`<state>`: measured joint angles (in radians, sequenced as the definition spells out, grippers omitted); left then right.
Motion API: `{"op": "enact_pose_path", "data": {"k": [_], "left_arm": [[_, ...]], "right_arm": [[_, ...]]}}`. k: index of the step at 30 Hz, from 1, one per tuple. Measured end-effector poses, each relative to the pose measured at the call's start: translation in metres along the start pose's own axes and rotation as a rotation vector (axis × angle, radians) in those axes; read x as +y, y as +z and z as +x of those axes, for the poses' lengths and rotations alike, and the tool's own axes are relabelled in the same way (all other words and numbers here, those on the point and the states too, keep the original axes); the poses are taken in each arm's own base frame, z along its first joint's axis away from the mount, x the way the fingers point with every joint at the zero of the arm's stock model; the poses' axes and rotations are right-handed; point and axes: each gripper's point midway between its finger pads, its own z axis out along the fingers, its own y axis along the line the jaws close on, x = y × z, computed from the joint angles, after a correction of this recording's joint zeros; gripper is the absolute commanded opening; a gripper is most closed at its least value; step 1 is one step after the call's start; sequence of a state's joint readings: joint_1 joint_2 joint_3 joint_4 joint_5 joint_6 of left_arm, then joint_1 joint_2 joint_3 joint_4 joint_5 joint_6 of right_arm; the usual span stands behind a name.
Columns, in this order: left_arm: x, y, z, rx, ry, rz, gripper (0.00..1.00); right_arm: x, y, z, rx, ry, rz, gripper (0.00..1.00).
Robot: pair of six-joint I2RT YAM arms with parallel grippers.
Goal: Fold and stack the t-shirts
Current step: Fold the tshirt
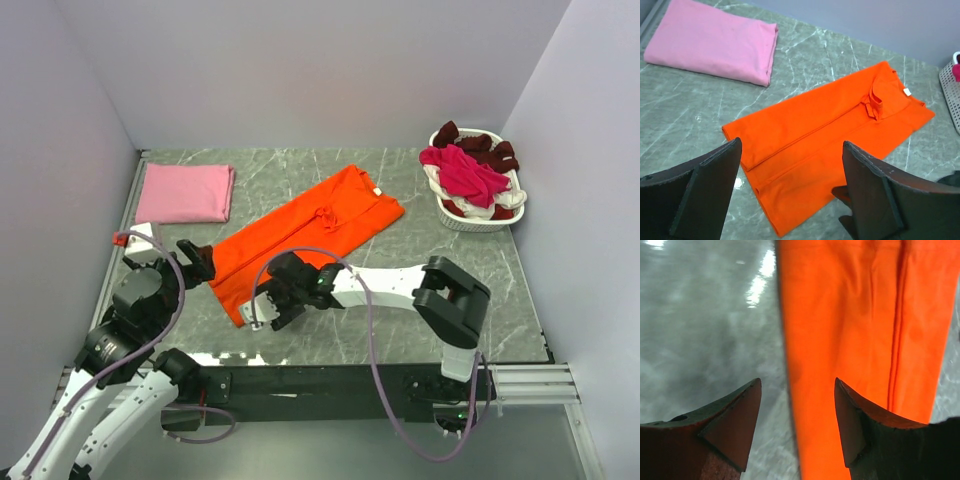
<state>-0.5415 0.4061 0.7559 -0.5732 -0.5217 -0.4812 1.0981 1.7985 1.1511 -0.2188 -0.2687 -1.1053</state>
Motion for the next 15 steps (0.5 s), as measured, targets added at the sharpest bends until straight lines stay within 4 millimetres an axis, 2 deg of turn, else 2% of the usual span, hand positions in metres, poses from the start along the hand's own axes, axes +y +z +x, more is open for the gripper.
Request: {"op": "enact_pose_path", "data": {"k": [5, 8, 11, 12, 15], "left_arm": [[0.006, -0.009, -0.008, -0.044, -0.016, 0.001, 0.88], [0.009, -0.014, -0.013, -0.069, -0.029, 0.002, 0.88], [0.010, -0.016, -0.015, -0.082, -0.036, 0.005, 0.88], [0.010, -0.017, -0.016, -0.083, -0.037, 0.006, 0.88], [0.010, -0.016, -0.014, -0.078, -0.033, 0.005, 0.88]], "right_arm": [[-0.005, 0.025, 0.013, 0.085, 0.012, 0.050, 0.62], [-0.005, 0.032, 0.017, 0.111, 0.016, 0.065, 0.56], [-0.007, 0.036, 0.016, 0.121, 0.023, 0.077, 0.43], [-0.007, 0.038, 0.018, 0.128, 0.028, 0.077, 0.30], [-0.005, 0.042, 0.021, 0.137, 0.040, 0.072, 0.14]]}}
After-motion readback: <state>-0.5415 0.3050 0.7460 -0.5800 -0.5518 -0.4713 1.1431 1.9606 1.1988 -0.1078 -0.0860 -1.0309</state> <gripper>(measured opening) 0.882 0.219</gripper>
